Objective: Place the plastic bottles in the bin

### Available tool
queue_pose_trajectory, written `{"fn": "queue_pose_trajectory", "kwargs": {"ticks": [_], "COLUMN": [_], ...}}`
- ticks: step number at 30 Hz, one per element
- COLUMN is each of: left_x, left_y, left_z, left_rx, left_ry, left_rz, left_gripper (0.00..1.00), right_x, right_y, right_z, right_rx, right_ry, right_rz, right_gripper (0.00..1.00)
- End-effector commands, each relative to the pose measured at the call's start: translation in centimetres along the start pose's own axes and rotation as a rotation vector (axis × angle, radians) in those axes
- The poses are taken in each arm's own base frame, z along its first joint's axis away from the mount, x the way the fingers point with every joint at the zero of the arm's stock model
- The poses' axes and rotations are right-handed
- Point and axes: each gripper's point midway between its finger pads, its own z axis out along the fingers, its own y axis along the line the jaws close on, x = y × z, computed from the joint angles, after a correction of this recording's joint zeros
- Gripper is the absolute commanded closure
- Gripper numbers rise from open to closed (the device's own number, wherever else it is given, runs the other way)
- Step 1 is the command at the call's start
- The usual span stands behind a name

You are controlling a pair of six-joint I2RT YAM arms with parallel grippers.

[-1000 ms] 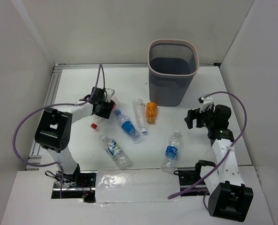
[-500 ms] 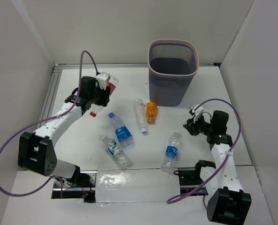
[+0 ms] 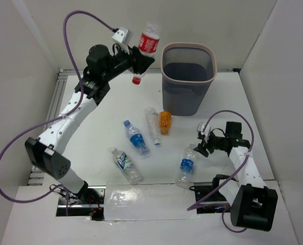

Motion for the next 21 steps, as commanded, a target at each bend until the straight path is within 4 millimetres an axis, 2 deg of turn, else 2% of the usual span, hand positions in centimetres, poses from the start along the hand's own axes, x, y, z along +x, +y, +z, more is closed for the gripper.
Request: {"fn": "queue_pose_trajectory", "kwargs": {"ticks": [1, 2, 3, 4, 5, 6, 7, 9, 10, 11, 13, 16, 17, 19, 20, 21], "left_x": [-6.4, -6.9, -5.6, -7.6, -8.2, -8.2, -8.2, -7.9, -8.9, -6.9, -5.1, -3.5, -1.9, -2.0, -1.2, -1.5], "left_y": [-3.3, -3.1, -2.3, -3.2, -3.2, -3.4, -2.8, -3.4, -3.2, -2.7, -2.7, -1.9, -1.7, -2.1, -1.8, -1.9], "left_z": [3.3, 4.1, 6.1, 6.6, 7.2, 8.2, 9.9, 11.4, 11.7, 13.4, 15.2, 16.5, 17.4, 17.6, 18.0, 17.9], "left_rx": [0.169, 0.174, 0.177, 0.205, 0.220, 0.222, 0.221, 0.246, 0.242, 0.228, 0.196, 0.140, 0.120, 0.112, 0.105, 0.105], "left_ry": [-0.256, -0.284, -0.277, -0.328, -0.354, -0.362, -0.377, -0.397, -0.433, -0.417, -0.419, -0.420, -0.394, -0.381, -0.371, -0.372], "left_rz": [-0.089, -0.114, -0.146, -0.187, -0.200, -0.222, -0.253, -0.289, -0.321, -0.335, -0.363, -0.362, -0.366, -0.365, -0.356, -0.355], "left_gripper": [0.78, 0.78, 0.78, 0.78, 0.78, 0.77, 0.74, 0.72, 0.72, 0.67, 0.67, 0.46, 0.42, 0.25, 0.19, 0.11], "right_x": [-1.8, -2.2, -2.1, -2.2, -1.9, -2.1, -2.0, -2.0, -1.9, -2.0, -1.8, -1.9, -1.9, -2.3, -2.2, -2.0], "right_y": [-0.3, -0.1, 0.1, 0.2, 0.6, 0.9, 1.0, 1.5, 1.7, 1.8, 2.2, 2.2, 2.1, 1.6, 1.4, 2.0], "right_z": [-0.2, -0.2, -0.1, -0.2, -0.2, -0.2, -0.2, -0.1, -0.1, 0.0, 0.0, 0.1, 0.0, -0.1, -0.1, -0.1], "right_rx": [-0.005, -0.010, -0.020, -0.020, -0.034, -0.046, -0.053, -0.075, -0.080, -0.087, -0.094, -0.096, -0.088, -0.077, -0.073, -0.103], "right_ry": [-0.023, -0.029, -0.019, -0.019, -0.012, -0.014, -0.012, -0.010, -0.008, -0.010, -0.008, -0.012, -0.006, -0.011, -0.003, -0.001], "right_rz": [-0.100, -0.119, -0.137, -0.152, -0.152, -0.174, -0.201, -0.216, -0.220, -0.234, -0.226, -0.238, -0.245, -0.273, -0.295, -0.354], "right_gripper": [0.30, 0.28, 0.25, 0.24, 0.22, 0.19, 0.18, 0.16, 0.14, 0.14, 0.13, 0.11, 0.10, 0.08, 0.07, 0.02]}}
